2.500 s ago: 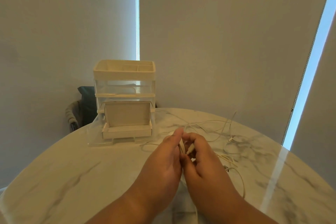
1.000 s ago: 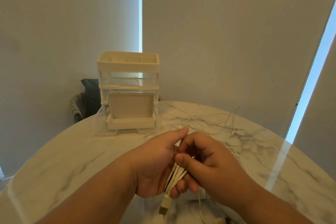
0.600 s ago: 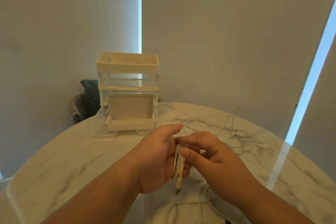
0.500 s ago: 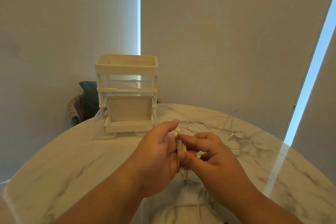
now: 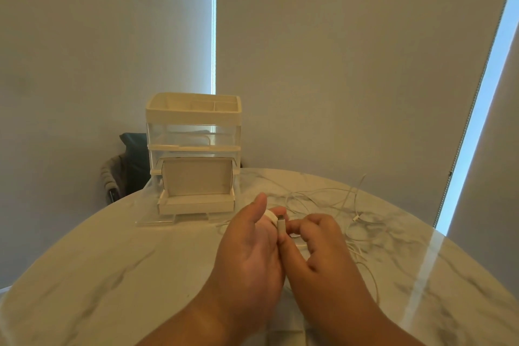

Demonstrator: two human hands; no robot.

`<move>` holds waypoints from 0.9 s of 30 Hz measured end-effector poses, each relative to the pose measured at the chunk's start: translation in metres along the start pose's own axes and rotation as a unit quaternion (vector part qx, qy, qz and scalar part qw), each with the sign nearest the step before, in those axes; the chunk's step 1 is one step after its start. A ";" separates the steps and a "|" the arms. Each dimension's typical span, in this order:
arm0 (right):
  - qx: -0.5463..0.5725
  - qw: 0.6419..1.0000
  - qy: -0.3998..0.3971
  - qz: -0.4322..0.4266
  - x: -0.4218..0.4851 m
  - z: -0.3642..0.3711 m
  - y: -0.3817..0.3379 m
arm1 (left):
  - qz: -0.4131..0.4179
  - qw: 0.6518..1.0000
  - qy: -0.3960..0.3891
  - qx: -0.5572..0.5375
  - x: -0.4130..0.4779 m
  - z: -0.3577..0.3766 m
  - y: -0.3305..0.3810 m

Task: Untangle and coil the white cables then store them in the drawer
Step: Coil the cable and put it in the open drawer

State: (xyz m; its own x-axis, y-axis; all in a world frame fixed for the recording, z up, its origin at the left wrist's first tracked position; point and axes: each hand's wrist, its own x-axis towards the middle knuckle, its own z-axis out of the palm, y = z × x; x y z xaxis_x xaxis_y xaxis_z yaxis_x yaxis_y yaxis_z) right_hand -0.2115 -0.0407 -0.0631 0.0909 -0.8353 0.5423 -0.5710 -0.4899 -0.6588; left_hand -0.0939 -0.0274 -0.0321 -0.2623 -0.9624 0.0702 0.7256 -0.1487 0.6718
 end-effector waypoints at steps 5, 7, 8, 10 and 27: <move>-0.066 0.996 -0.045 -0.045 0.004 0.004 0.004 | -0.011 1.000 0.018 -0.019 -0.001 0.002 -0.001; -0.051 0.997 -0.049 -0.040 0.004 0.004 0.003 | -0.005 1.000 0.008 -0.027 -0.001 0.003 0.000; -0.044 0.997 -0.048 -0.037 0.004 0.004 0.003 | -0.001 1.000 0.000 -0.020 -0.002 0.004 0.000; -0.032 0.998 -0.048 -0.034 0.004 0.003 0.003 | 0.006 0.999 -0.027 0.025 -0.002 0.003 0.003; -0.108 0.991 -0.075 -0.022 0.012 0.003 0.015 | -0.090 0.991 0.030 0.098 -0.004 0.007 0.004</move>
State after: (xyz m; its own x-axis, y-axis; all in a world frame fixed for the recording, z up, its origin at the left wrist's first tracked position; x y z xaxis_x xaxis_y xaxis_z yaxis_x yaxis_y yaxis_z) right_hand -0.2165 -0.0589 -0.0683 0.2317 -0.8498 0.4734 -0.7230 -0.4760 -0.5006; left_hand -0.0946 -0.0220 -0.0246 -0.3349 -0.9365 -0.1037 0.5315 -0.2786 0.7999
